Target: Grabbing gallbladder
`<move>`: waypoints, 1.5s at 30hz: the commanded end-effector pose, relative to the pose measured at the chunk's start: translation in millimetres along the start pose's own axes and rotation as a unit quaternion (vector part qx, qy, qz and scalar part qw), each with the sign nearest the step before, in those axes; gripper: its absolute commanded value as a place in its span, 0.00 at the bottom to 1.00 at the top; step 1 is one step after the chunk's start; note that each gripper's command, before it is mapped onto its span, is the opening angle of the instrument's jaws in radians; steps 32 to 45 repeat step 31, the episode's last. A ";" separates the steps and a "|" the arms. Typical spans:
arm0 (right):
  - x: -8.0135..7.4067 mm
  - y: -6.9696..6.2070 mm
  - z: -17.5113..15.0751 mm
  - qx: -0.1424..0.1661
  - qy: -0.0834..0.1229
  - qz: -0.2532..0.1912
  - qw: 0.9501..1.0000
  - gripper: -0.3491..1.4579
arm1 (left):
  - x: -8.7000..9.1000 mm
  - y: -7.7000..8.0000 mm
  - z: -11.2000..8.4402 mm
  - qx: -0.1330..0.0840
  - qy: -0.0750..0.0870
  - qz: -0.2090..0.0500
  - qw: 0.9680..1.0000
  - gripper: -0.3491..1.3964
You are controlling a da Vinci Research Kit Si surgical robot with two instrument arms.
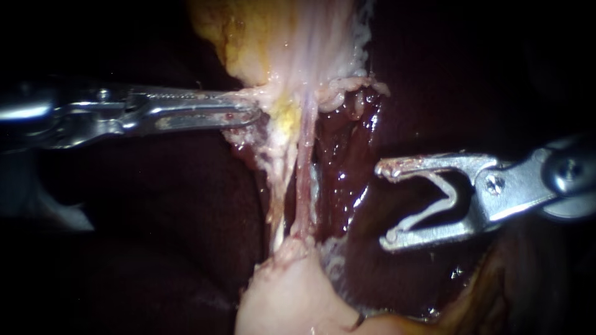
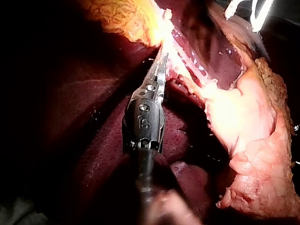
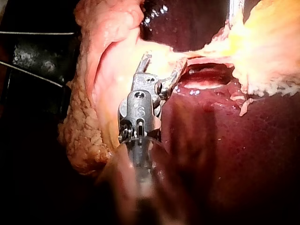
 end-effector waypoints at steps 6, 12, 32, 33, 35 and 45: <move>0.0 0.0 0.0 0.000 0.000 0.000 1.000 0.45 | 1.7 0.0 -2.4 -0.008 -0.004 -0.019 1.000 0.00; 0.0 0.0 0.1 0.000 0.000 0.000 1.000 0.45 | 4.7 -1.3 -6.9 -0.002 0.002 -0.029 1.000 0.00; 0.0 0.0 0.1 0.000 0.000 0.000 1.000 0.45 | 4.9 -2.5 -9.0 0.020 0.007 -0.043 0.999 0.00; 0.0 0.0 0.1 0.000 0.000 0.000 1.000 0.45 | 4.9 -2.5 -9.0 0.020 0.007 -0.043 0.999 0.00; 0.0 0.0 0.1 0.000 0.000 0.000 1.000 0.45 | 4.9 -2.5 -9.0 0.020 0.007 -0.043 0.999 0.00; 0.0 0.0 0.1 0.000 0.000 0.000 1.000 0.45 | 4.9 -2.5 -9.0 0.020 0.007 -0.043 0.999 0.00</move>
